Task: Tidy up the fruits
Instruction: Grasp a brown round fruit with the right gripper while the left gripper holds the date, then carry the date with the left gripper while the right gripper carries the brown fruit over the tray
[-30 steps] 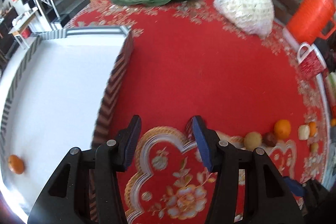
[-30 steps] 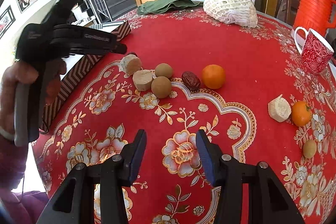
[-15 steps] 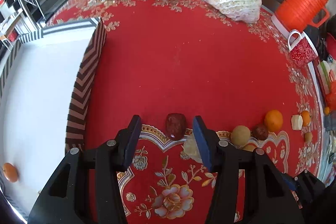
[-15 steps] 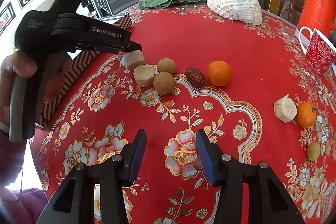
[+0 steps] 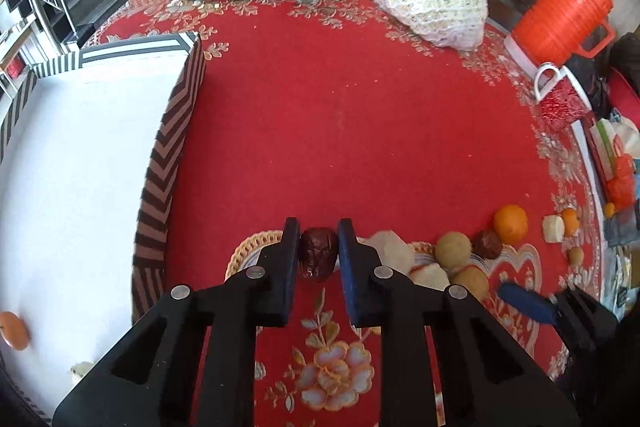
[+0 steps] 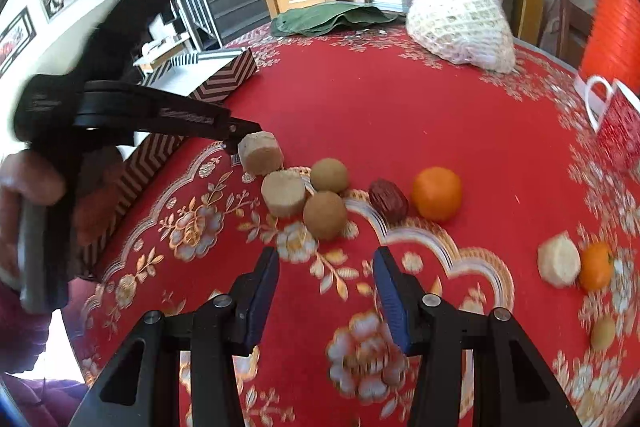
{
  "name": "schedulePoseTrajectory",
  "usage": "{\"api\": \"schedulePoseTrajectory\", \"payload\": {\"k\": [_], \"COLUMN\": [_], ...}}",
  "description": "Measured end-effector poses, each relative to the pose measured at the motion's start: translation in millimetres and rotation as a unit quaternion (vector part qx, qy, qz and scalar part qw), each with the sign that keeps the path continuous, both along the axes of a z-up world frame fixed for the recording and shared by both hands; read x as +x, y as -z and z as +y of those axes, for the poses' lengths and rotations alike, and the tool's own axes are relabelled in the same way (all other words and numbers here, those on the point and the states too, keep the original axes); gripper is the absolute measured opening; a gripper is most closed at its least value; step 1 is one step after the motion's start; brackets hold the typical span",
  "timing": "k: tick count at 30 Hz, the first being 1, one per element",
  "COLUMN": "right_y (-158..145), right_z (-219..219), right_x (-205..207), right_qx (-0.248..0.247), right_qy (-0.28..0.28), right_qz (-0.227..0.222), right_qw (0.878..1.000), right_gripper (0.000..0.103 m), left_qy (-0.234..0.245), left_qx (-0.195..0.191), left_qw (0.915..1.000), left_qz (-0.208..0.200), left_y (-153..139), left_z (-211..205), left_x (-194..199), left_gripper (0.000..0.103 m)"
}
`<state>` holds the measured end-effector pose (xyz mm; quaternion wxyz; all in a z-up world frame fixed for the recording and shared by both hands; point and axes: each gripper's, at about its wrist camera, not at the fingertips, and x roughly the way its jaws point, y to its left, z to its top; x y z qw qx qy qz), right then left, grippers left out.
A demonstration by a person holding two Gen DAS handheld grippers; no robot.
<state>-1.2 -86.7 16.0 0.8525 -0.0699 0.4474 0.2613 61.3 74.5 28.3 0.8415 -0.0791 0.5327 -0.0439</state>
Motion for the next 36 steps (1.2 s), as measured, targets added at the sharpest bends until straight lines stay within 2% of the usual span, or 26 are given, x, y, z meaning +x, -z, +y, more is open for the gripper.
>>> {"api": "schedulePoseTrajectory", "payload": {"k": [4,11,15,22,28,36], "right_y": [5.3,6.7,5.3,-11.6,-31.8,-41.3], "right_z": [6.0,19.3,17.6,18.4,51.9,95.2], "right_x": [17.1,27.9,18.0,-8.1,-27.2,-38.8], "right_qx": [-0.011,-0.035,-0.036,-0.009,-0.014,-0.024], "right_qy": [0.003,-0.016,-0.017,-0.020,-0.047,-0.081], "right_qz": [-0.003,-0.005,0.007,-0.004,-0.029,-0.039], "right_qw": [1.000,0.999,0.999,1.000,0.998,0.996], "right_gripper": [0.047,0.027,0.027,0.027,0.027,0.027], "left_qy": [0.009,0.020,0.021,0.015,-0.001,-0.042], "left_qx": [-0.006,-0.012,-0.015,-0.018,-0.001,0.009], "left_qw": [0.9999,0.9996,0.9995,0.9991,0.9985,0.9971], "left_qz": [-0.009,-0.014,-0.017,-0.034,-0.054,-0.063], "left_y": [-8.4,-13.6,-16.8,-30.9,-43.2,-48.3], "left_z": [2.1,0.9,4.6,18.5,41.6,87.8], "left_x": [-12.9,-31.7,-43.0,-64.9,-87.7,-105.7], "left_gripper": [0.018,0.018,0.018,0.018,0.018,0.018]}}
